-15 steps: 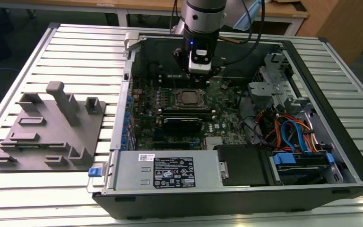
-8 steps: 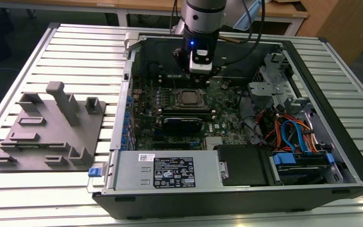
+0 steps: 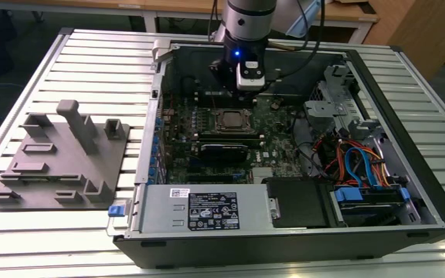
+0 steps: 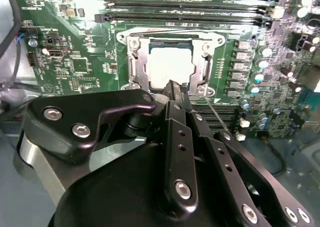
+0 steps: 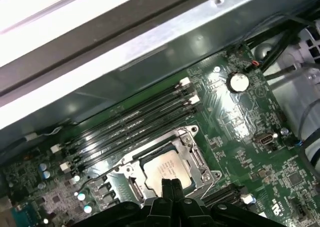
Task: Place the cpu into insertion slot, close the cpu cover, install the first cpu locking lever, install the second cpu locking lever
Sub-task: 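Install the first cpu locking lever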
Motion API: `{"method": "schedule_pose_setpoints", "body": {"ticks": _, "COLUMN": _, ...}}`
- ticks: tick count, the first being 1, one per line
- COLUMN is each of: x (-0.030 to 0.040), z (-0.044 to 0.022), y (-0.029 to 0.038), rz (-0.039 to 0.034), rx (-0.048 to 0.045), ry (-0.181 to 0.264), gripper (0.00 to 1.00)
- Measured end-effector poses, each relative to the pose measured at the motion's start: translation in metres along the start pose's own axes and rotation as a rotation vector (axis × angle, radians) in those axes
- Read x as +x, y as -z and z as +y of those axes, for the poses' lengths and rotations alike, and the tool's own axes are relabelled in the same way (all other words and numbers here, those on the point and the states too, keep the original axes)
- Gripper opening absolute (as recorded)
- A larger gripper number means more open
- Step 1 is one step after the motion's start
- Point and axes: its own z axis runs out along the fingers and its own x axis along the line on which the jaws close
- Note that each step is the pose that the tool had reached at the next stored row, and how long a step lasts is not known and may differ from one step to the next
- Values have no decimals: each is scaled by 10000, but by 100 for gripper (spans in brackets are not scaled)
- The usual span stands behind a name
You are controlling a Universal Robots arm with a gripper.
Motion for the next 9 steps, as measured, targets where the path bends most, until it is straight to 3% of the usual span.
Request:
{"method": "schedule_pose_setpoints", "body": {"ticks": 5, "x": 80, "z": -42, "y": 0, "rz": 0, "rx": -1, "ry": 67, "gripper": 10}}
{"method": "schedule_pose_setpoints", "body": {"ticks": 9, "x": 82, "z": -44, "y": -2, "rz": 14, "rx": 0, "ry": 726, "gripper": 10}}
